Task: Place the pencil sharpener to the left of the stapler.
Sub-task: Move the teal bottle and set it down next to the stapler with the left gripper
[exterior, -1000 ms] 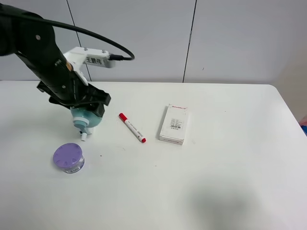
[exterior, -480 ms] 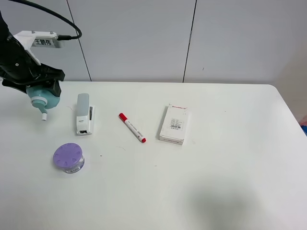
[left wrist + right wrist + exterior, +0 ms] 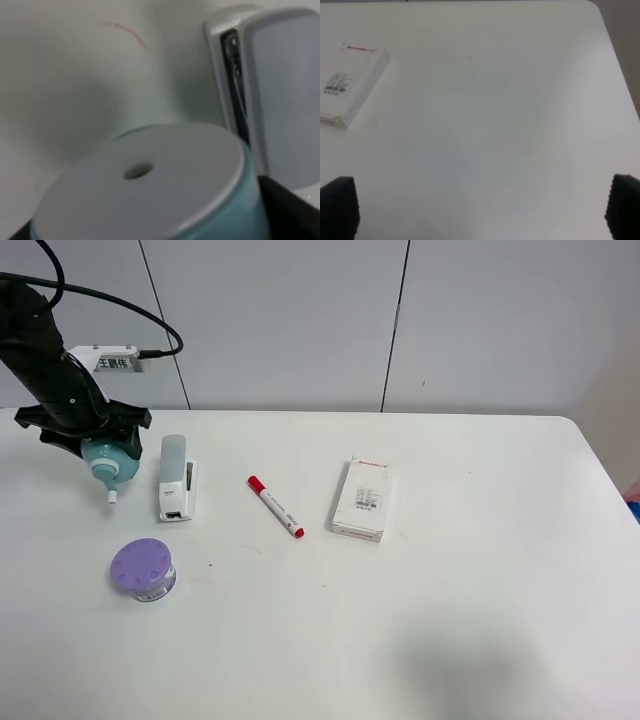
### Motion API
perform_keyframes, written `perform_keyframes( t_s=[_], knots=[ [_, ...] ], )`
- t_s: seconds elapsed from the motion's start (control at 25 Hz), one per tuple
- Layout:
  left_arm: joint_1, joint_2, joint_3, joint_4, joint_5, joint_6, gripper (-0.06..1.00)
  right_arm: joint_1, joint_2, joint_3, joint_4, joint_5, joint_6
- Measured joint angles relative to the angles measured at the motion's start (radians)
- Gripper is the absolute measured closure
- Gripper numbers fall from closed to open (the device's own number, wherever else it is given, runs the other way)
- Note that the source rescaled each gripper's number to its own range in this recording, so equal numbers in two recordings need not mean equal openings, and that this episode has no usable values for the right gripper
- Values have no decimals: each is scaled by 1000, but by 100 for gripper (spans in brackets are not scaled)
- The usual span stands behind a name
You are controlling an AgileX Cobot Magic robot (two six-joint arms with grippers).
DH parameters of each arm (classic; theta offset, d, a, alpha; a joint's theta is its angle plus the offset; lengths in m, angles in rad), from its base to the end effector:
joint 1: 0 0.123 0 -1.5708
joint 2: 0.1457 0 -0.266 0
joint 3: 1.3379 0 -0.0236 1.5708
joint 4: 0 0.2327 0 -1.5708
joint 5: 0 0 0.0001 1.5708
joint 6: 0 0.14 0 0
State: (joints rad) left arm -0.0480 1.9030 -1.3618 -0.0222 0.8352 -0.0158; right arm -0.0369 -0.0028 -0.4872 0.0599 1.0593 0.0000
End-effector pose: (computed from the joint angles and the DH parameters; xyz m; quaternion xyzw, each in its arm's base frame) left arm 0.3801 -0.0206 0.1439 0.0097 0.9900 -0.0137 0.1400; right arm 0.0430 0.0057 0.2428 0.0148 0.8550 0.0204 0.5181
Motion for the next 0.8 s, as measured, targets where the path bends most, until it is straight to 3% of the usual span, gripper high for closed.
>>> perform_keyframes(
  t_s=[0.16,0.8],
  knots=[
    [49,11,0,-22,-43,3,94,0,0,0,0,0,0],
    [60,86,-1,-50,-70,21,94,0,0,0,0,0,0]
  ],
)
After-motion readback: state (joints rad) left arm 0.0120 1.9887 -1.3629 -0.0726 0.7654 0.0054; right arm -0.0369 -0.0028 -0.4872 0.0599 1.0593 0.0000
